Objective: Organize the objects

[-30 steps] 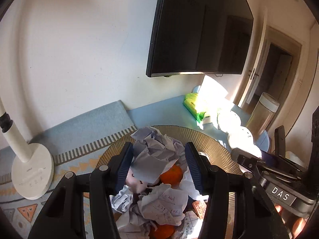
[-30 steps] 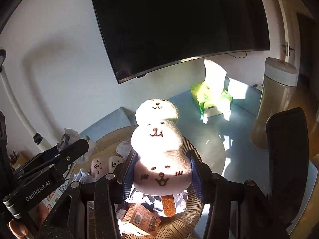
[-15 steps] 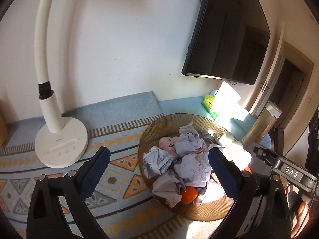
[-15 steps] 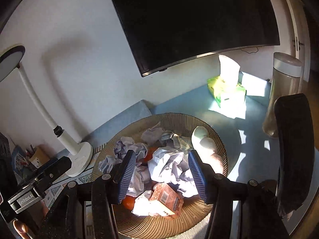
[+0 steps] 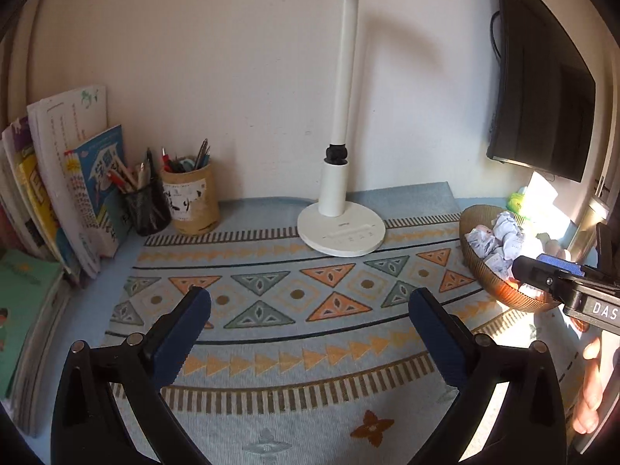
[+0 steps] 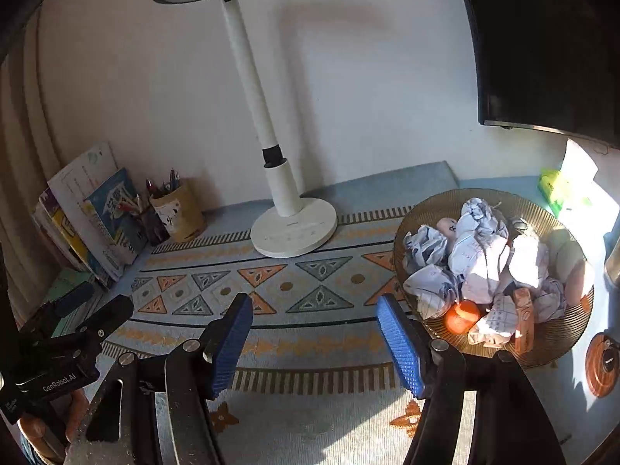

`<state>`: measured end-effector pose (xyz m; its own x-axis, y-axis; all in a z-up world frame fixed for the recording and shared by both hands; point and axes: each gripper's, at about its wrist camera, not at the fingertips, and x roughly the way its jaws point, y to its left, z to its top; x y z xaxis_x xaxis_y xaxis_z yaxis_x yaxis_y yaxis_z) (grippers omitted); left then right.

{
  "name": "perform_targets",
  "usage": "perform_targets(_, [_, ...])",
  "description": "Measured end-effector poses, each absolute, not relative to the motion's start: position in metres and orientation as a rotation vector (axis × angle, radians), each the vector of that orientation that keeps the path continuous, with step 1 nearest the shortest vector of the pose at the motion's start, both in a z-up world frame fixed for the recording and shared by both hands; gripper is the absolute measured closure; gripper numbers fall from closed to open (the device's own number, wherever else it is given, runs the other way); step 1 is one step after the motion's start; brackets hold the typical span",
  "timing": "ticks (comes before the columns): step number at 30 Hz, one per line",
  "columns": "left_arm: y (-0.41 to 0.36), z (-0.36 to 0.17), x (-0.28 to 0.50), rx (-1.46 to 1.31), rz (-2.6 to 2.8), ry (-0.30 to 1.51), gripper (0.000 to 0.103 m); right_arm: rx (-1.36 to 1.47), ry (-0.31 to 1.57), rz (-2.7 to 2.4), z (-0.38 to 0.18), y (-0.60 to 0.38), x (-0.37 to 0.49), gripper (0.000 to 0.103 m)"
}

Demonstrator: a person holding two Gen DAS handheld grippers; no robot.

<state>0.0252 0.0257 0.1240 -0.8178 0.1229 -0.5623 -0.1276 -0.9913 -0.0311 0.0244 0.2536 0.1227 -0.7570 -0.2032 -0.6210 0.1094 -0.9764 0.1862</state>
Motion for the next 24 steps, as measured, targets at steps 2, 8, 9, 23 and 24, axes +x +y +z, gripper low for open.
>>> perform_targets(2, [0.014, 0.106, 0.027, -0.940, 2.909, 0.013, 0.001, 1.062, -0.145, -2.778, 0.102, 0.234, 0.022, 0.038])
perform_targets(8, [-0.007, 0.056, 0.016, -1.105, 2.905, -0.055, 0.001, 1.190, -0.005, -2.751, 0.048, 0.202, 0.007, 0.038])
perform_targets(9, [-0.008, 0.052, 0.014, -1.113, 2.905, -0.055, 0.001, 1.207, 0.000, -2.751, 0.042, 0.201, 0.004, 0.038])
perform_targets(23, [-0.020, 0.013, -0.009, -1.297, 2.895, -0.192, 0.001, 1.328, -0.053, -2.754, 0.000, 0.215, -0.019, 0.038])
perform_targets(24, [-0.020, 0.011, -0.011, -1.321, 2.890, -0.200, 0.001, 1.329, -0.051, -2.754, -0.001, 0.215, -0.020, 0.037])
